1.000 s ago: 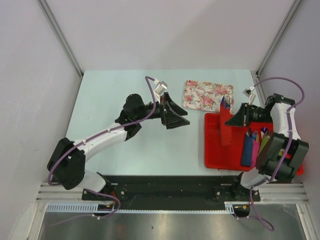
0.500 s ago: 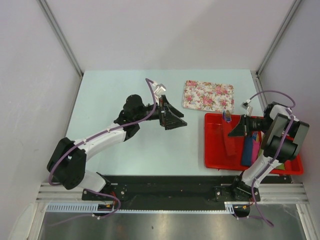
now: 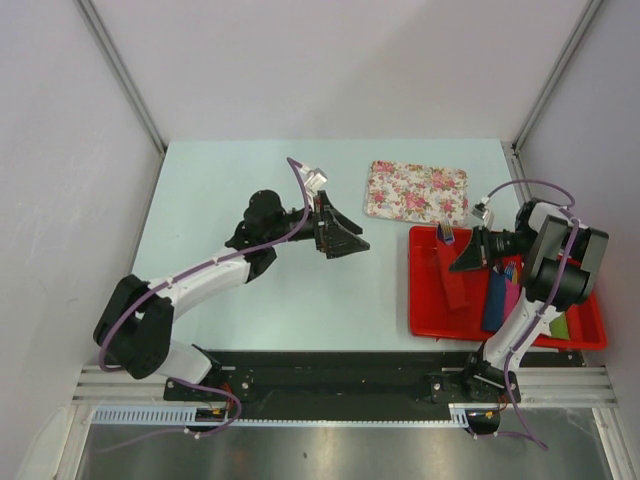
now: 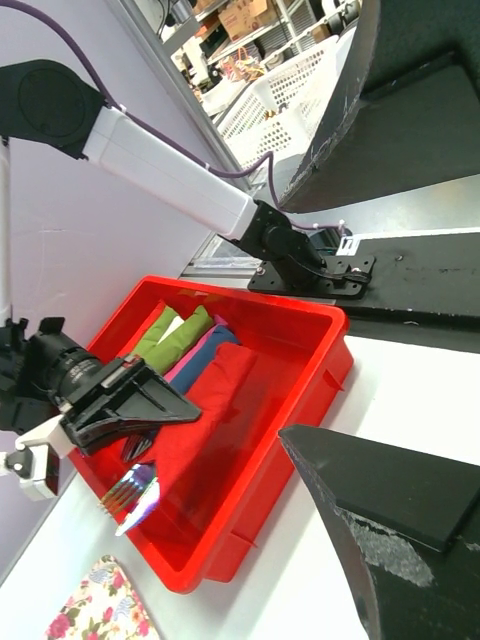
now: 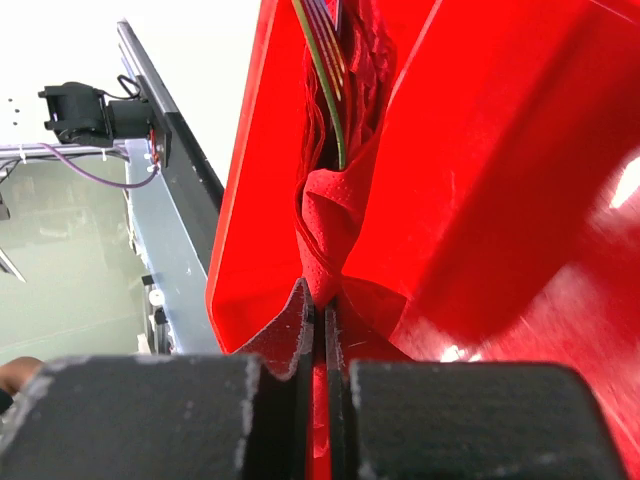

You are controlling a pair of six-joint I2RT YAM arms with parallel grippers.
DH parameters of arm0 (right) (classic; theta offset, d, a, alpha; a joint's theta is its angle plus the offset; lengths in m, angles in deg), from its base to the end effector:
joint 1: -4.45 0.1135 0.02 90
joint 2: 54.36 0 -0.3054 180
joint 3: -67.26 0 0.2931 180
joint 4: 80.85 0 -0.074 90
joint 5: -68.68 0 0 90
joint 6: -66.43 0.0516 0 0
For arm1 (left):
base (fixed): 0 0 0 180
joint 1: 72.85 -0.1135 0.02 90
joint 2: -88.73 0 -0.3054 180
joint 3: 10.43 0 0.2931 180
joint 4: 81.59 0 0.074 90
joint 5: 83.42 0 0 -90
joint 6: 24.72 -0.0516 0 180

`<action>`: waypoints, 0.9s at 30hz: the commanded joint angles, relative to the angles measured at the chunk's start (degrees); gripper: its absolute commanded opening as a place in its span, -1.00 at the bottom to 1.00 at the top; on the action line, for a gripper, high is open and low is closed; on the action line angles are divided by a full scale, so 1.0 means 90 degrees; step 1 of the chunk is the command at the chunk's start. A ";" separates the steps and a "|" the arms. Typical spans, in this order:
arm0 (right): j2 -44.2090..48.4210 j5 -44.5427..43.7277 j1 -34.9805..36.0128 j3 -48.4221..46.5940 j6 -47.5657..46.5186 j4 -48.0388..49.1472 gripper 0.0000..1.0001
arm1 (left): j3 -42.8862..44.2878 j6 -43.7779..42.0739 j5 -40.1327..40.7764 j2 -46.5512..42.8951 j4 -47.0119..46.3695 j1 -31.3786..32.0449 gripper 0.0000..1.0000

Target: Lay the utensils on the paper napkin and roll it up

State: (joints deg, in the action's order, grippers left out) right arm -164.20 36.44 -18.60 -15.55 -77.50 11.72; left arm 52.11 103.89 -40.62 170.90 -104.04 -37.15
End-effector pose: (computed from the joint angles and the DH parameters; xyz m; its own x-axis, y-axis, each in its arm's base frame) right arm 0.3324 -0.0940 0.1752 -0.9225 -0.0761 -0.3785 -0.3643 0.4964 0.7880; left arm 0.2730 -0.2428 0.3230 -0.5876 -0.0999 -0.8030 0.7998 0.0791 -0.5951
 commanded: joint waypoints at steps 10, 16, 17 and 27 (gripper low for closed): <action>0.0390 -0.1183 -0.0700 -0.0002 0.0055 -0.1266 -1.00 | -0.0421 0.0124 -0.0078 -0.0204 -0.0578 -0.0139 0.83; -0.0031 -0.1164 -0.1082 -0.0011 0.0016 -0.1257 -1.00 | -0.0313 0.0153 -0.0214 -0.0048 -0.0714 -0.0149 0.83; -0.0128 -0.1106 -0.1091 -0.0011 -0.0023 -0.1276 -1.00 | -0.0304 0.0153 -0.0224 -0.0019 -0.0734 -0.0158 0.83; -0.0920 -0.0792 -0.1277 0.0194 0.0680 -0.0486 -1.00 | -0.0401 0.0144 -0.0205 -0.0009 -0.0637 -0.0334 0.83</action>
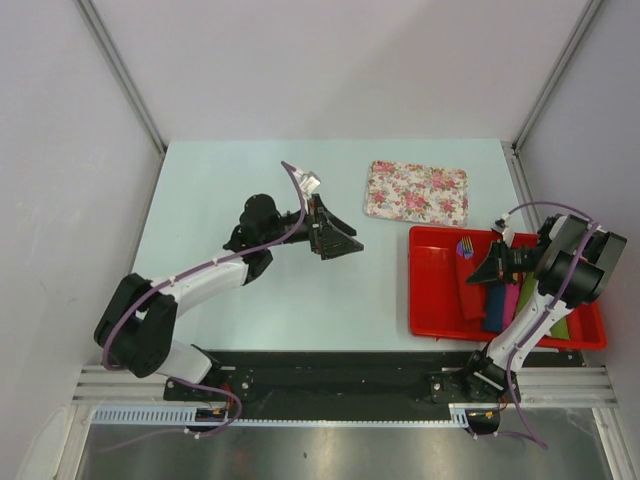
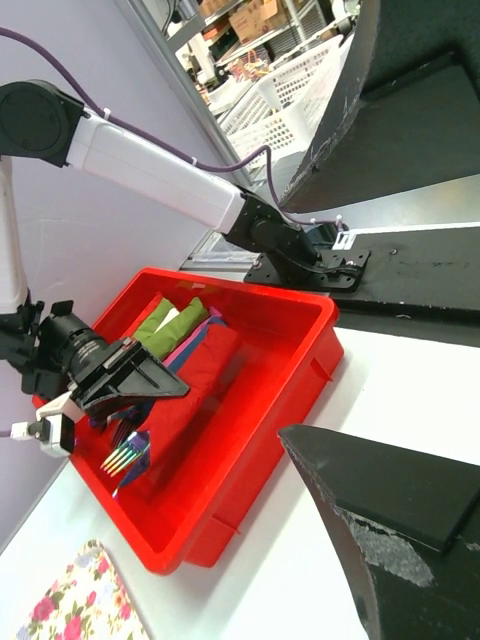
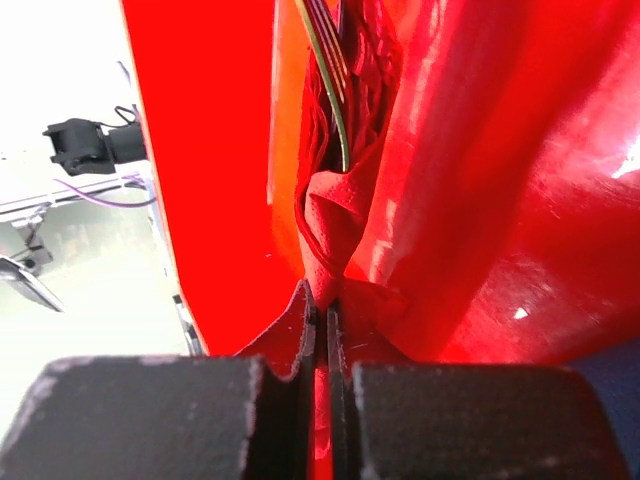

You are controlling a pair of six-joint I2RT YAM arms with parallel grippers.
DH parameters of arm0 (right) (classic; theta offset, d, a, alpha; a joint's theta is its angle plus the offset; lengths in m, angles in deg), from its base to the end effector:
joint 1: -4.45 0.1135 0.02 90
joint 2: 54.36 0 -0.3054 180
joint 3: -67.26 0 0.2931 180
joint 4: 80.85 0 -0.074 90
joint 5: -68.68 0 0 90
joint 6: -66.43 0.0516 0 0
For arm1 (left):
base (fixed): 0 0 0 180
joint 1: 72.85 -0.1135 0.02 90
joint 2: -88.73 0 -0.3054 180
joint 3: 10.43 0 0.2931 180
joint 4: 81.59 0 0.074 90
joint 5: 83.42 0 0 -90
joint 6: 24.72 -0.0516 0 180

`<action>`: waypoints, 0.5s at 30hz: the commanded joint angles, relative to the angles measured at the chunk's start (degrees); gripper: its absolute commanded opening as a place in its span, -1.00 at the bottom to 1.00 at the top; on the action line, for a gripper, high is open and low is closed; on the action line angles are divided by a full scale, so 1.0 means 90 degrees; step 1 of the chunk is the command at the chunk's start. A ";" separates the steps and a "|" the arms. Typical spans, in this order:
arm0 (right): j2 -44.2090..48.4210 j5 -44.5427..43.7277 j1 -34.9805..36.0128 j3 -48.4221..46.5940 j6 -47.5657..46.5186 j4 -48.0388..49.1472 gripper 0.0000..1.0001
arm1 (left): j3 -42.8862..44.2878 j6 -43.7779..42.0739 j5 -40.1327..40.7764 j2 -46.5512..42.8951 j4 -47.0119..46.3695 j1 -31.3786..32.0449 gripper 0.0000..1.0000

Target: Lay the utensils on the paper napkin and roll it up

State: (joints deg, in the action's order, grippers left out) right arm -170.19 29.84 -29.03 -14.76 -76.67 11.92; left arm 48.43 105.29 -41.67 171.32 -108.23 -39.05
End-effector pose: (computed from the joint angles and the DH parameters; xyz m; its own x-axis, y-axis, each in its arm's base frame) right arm 0.3072 -0.1550 0.1342 -0.9736 0.0427 -0.2241 -0.1626 0.5590 0.8130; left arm 0.2754 -0.2307 0.3039 -0.6039 -0.1109 -0.7893 0.7851 0.0882 -0.6131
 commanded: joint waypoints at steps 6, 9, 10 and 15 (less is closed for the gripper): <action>-0.0313 -0.0312 -0.0119 0.0165 0.1085 -0.0078 -1.00 | -0.0071 0.0076 -0.0059 0.0032 -0.0316 -0.0152 0.83; -0.0217 -0.0390 -0.0109 0.0126 0.1095 -0.0039 -1.00 | -0.0013 0.0135 -0.0108 0.0121 -0.0405 -0.0172 0.83; -0.0129 -0.0439 -0.0089 0.0194 0.1105 0.0000 -1.00 | 0.0007 0.0125 -0.0108 0.0140 -0.0405 -0.0181 0.83; 0.0175 -0.1015 -0.0080 0.0292 0.1477 0.0372 -1.00 | 0.0104 0.0076 -0.0195 0.0208 -0.0346 -0.0279 0.83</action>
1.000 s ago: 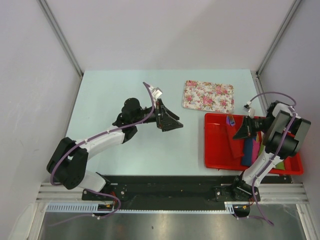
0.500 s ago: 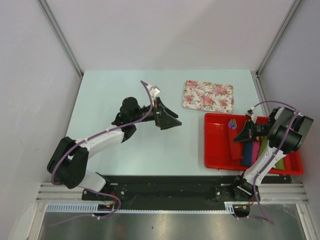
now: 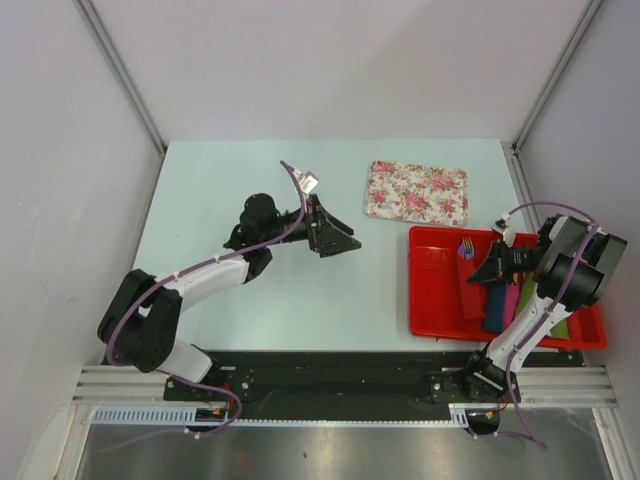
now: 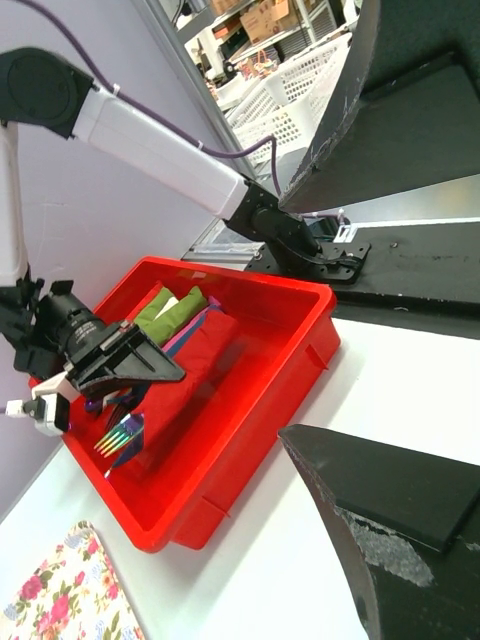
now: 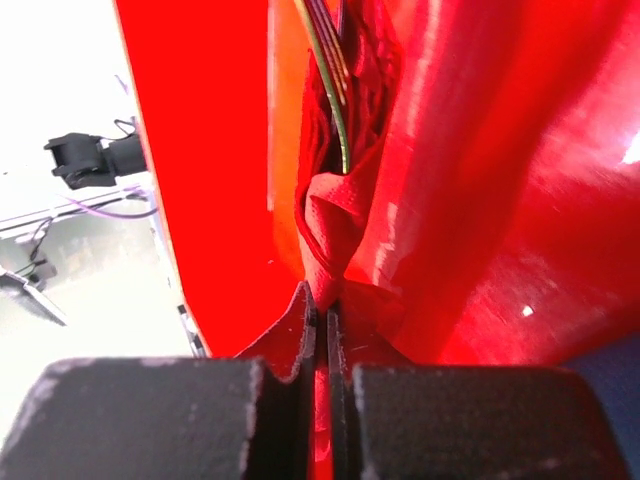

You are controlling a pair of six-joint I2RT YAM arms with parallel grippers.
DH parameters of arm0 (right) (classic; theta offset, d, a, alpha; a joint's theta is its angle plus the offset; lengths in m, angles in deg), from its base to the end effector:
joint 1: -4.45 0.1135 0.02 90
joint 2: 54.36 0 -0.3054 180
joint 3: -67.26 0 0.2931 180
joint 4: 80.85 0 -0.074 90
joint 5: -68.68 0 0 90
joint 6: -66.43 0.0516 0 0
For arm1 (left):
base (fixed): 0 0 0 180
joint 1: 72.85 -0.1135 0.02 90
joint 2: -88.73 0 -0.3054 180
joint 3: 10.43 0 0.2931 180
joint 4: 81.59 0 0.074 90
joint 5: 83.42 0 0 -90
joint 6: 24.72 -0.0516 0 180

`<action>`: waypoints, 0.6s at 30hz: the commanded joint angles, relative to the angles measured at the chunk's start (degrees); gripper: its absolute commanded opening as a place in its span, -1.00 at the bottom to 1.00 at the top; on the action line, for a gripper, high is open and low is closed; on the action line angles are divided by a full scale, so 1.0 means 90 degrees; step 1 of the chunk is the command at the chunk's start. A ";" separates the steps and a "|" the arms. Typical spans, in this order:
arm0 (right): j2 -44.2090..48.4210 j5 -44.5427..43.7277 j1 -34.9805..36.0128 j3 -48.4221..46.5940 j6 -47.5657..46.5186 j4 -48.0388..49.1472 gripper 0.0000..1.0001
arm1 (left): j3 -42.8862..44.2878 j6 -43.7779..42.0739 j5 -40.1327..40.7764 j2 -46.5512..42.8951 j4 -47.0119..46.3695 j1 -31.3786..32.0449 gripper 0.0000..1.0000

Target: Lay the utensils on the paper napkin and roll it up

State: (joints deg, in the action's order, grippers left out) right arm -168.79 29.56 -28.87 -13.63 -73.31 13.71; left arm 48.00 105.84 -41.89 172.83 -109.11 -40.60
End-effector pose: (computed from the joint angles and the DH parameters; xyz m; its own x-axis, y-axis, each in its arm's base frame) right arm 0.3052 -0.1528 0.1364 -0.9766 0.0658 -0.2048 -0.1309 0.5740 0.8083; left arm 0.2846 -0.2253 0.2938 -0.6208 -0.1181 -0.7750 0.7673 0.1115 -0.6315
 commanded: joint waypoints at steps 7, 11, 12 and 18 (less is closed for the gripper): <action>0.0166 -0.1092 -0.0028 0.0205 0.0448 -0.0170 -1.00 | 0.0134 -0.0024 -0.0191 0.0021 -0.0278 -0.0126 0.84; -0.0166 -0.1501 0.0069 0.0234 0.0906 0.0123 -1.00 | 0.0095 -0.0014 -0.0191 0.0012 -0.0288 -0.0136 0.84; -0.0147 -0.1550 0.0099 0.0302 0.1004 0.0221 -0.99 | 0.0104 -0.0053 -0.0191 0.0012 -0.0269 -0.0136 0.84; 0.0068 -0.1736 0.0157 0.0546 0.1386 0.0895 -0.93 | 0.0075 -0.0092 -0.0113 -0.0037 -0.0171 -0.0165 0.84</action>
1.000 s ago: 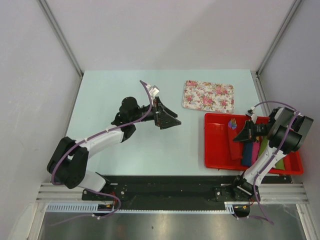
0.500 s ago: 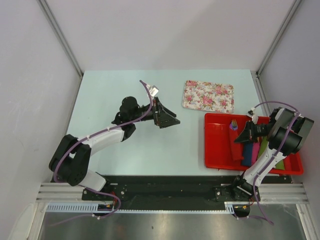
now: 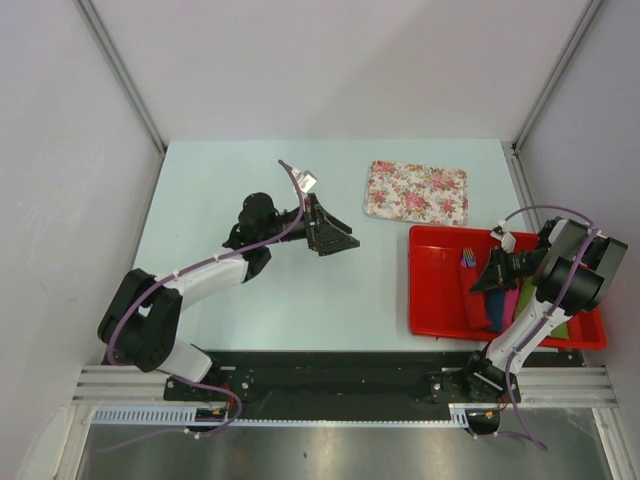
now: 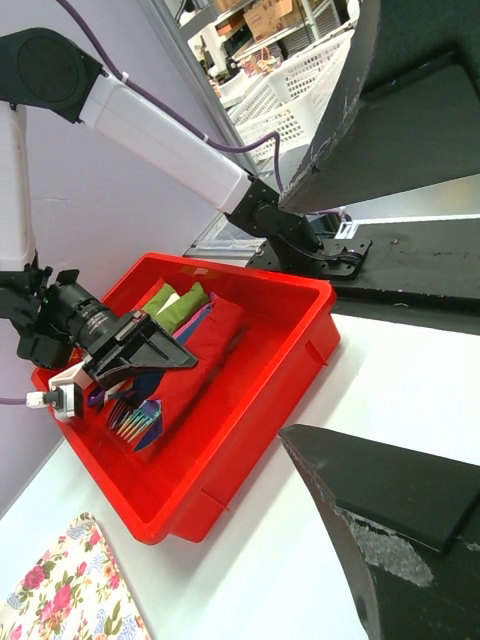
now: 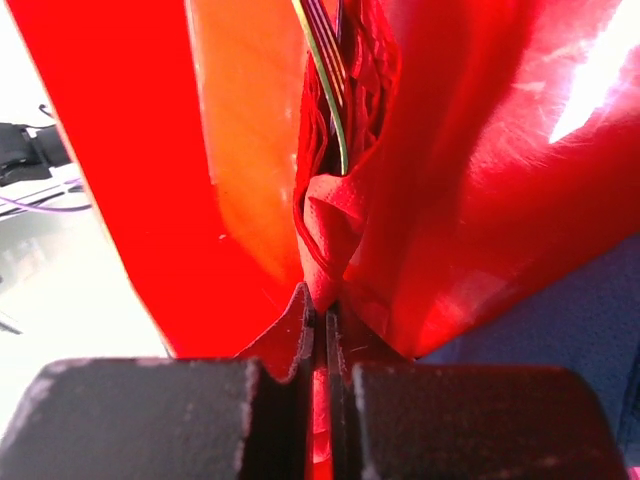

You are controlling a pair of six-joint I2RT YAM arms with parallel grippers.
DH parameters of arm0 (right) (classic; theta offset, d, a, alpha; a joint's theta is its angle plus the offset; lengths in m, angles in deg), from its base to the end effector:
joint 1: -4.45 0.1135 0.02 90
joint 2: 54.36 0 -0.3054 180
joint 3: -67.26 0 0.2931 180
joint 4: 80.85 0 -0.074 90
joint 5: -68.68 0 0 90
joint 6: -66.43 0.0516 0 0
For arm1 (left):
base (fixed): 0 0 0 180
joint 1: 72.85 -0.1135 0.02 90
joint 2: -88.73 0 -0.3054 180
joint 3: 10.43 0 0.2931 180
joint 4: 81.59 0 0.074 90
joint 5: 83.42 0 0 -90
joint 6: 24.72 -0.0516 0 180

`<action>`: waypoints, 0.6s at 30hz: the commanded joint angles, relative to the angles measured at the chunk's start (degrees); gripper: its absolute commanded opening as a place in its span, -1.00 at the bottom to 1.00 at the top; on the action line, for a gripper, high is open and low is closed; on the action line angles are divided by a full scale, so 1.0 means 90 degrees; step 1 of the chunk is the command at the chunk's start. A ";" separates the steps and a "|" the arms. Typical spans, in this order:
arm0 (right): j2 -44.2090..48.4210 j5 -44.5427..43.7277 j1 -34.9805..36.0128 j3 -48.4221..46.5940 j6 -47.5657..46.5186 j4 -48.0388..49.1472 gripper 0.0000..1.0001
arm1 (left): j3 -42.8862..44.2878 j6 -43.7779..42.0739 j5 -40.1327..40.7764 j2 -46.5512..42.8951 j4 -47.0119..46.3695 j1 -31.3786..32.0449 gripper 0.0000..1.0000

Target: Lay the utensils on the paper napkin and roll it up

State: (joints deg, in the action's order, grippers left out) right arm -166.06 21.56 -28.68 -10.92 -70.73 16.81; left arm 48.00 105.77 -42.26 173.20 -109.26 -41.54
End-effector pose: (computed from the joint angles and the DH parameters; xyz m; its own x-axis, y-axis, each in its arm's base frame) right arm 0.2943 -0.1501 0.1348 -0.9883 0.0034 -0.1524 -0.1112 0.6676 0.7362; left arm 0.2890 -0.2212 0.2919 -0.6211 -0.1224 -0.7741 0.7649 0.1206 -0.6328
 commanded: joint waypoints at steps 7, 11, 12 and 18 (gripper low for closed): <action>-0.0147 -0.0955 0.0165 0.0333 0.1294 0.1117 -0.78 | 0.0114 -0.0104 -0.0052 -0.0030 -0.0144 -0.0061 0.85; -0.0021 -0.1043 0.0184 0.0402 0.1372 0.1263 -0.60 | 0.0182 -0.0124 -0.0042 0.0019 -0.0095 -0.0071 0.84; -0.0001 -0.1053 0.0175 0.0392 0.1382 0.1283 -0.56 | 0.0202 -0.0124 -0.0042 0.0029 -0.0095 -0.0080 0.85; 0.0321 -0.1199 0.0165 0.0411 0.1421 0.1293 -0.21 | 0.0241 -0.0104 -0.0052 0.0087 -0.0115 -0.0100 0.84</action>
State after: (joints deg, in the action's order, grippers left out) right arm -165.99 15.87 -27.50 -7.86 -57.44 22.98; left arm 48.02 105.75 -42.20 173.55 -109.06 -41.93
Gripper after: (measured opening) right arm 0.369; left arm 0.920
